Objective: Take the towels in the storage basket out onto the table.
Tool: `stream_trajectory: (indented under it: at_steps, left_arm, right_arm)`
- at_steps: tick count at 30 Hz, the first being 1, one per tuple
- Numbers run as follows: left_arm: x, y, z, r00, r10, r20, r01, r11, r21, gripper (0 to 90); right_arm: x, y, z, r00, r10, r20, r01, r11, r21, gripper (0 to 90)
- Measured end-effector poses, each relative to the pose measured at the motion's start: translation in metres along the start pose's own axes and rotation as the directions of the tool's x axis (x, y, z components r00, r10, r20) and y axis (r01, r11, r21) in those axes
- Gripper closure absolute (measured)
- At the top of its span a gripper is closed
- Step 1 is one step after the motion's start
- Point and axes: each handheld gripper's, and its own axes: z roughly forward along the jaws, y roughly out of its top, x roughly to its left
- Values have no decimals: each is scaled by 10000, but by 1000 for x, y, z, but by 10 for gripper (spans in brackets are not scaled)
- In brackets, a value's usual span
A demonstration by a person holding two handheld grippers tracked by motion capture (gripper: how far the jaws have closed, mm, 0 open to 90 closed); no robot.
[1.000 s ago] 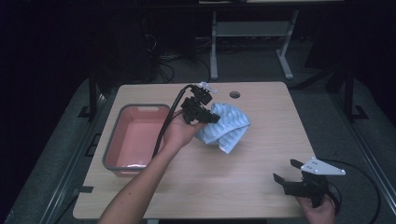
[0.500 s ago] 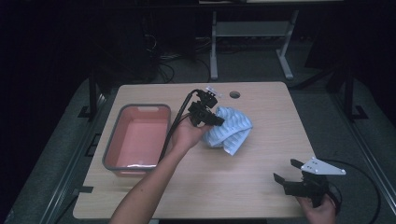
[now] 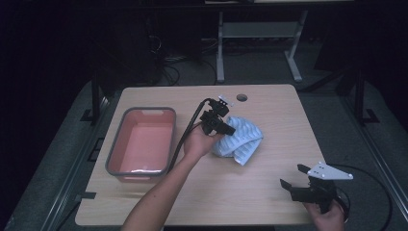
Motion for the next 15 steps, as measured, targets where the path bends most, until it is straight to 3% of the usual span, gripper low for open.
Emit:
stream_trajectory:
  at_steps: [15]
  left_arm:
    - [3,-6,19,9995,-325,44,325,9994,67,731]
  right_arm:
    - [1,1,1,10000,-26,-38,26,10000,63,143]
